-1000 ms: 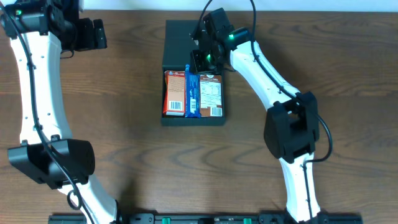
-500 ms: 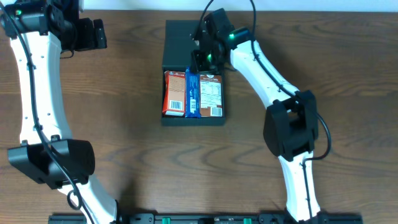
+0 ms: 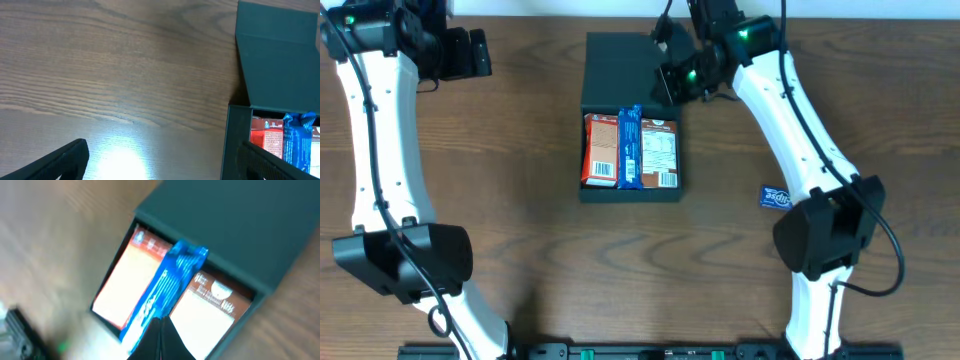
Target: Pack container
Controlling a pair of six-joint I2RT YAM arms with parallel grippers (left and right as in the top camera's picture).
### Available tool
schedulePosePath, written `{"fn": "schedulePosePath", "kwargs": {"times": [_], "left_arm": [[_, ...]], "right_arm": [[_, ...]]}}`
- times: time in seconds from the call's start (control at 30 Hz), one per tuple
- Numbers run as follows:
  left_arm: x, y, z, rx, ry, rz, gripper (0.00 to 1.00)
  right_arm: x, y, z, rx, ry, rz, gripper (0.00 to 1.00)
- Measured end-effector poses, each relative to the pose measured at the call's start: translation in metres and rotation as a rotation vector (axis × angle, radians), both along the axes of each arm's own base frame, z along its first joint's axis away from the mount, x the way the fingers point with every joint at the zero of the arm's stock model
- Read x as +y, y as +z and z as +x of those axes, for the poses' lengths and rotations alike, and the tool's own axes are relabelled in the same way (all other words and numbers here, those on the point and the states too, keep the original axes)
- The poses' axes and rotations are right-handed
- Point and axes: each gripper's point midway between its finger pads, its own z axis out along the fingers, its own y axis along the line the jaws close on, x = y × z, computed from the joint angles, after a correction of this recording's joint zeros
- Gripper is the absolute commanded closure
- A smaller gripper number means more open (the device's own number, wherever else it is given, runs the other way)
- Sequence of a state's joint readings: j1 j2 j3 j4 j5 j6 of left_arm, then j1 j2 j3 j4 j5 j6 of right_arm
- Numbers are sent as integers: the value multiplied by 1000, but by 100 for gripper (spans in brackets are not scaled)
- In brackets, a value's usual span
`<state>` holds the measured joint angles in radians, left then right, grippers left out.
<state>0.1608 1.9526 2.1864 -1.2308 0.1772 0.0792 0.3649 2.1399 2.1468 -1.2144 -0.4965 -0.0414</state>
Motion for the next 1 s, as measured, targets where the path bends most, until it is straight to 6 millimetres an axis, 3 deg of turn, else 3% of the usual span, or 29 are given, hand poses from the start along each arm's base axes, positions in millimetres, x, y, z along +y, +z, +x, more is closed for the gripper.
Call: {"fn": "schedulePosePath", "kwargs": {"times": [0.17,0.37,0.47,0.73,1.0], "left_arm": [[0,1,1,-5,0,1,5],[0,1,1,-5,0,1,5],[0,1,1,-5,0,1,5],[0,1,1,-5,0,1,5],[0,1,1,-4,0,1,5]], "right_arm": [[-2,-13,-38,89,134,-45,98],[11,-17,-77,119,324,-78,98],[17,-24,-84,109,381,-87,98],[18,-70,-96,155,430,-90,98],[32,-80,-94,117,451,-40,99]]}}
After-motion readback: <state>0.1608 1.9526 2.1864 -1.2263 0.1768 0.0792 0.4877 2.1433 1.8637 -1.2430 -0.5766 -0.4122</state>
